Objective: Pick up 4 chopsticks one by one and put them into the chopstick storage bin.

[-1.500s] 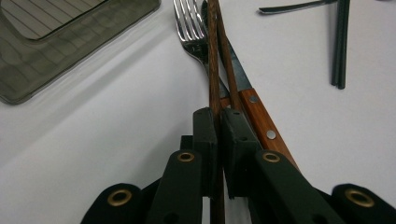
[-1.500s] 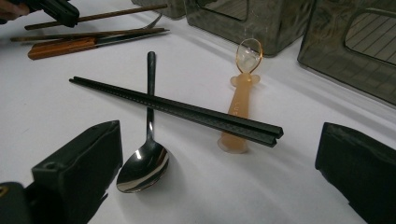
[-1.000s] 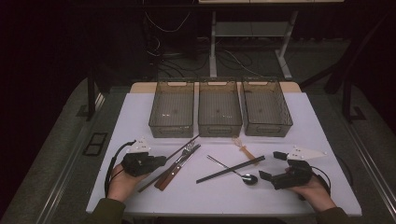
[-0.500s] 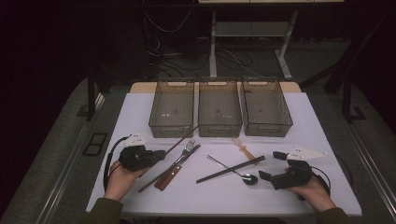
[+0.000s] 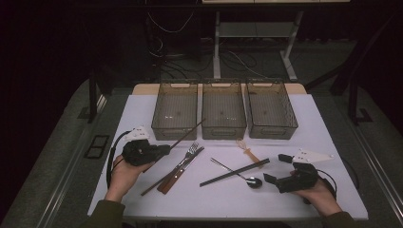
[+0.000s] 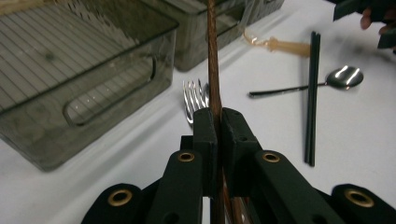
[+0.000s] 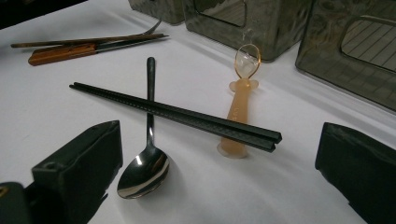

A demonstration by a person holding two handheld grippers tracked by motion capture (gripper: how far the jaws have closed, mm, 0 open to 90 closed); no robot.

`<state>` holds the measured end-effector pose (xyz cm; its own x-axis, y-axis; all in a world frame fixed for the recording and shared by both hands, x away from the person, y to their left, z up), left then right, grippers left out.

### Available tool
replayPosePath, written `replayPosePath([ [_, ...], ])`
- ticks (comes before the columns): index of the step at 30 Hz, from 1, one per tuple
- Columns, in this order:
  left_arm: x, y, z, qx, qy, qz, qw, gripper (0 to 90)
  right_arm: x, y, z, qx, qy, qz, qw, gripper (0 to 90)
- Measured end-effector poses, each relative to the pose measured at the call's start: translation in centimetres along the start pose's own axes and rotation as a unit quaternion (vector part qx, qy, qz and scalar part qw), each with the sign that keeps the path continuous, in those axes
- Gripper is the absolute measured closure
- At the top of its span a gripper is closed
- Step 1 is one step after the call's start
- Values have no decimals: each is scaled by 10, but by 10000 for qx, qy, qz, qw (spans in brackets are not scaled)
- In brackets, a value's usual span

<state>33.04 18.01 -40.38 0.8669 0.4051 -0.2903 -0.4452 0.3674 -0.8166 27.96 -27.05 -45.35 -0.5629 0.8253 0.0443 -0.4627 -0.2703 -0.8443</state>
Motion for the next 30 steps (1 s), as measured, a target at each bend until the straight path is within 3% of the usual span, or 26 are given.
replayPosePath([
  [7,8,-9,1,-188,-1,8,9998,843,0,0,-1,5,8,-46,10000,9],
  [30,44,-48,-14,-374,-334,72,9987,843,0,0,-1,13,5,-67,10000,9],
])
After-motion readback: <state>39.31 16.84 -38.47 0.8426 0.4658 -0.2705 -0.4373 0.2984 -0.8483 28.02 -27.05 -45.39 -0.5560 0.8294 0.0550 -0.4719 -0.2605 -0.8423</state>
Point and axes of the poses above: each handheld gripper's, and its own axes: z roughly backward along the jaws, y roughly out of its underside, x roughly to its left, the point moved 3 cm from there along -z, roughly forward along the jaws, and after that the axes turned 14 degrees about y, right-handed, at the moved point
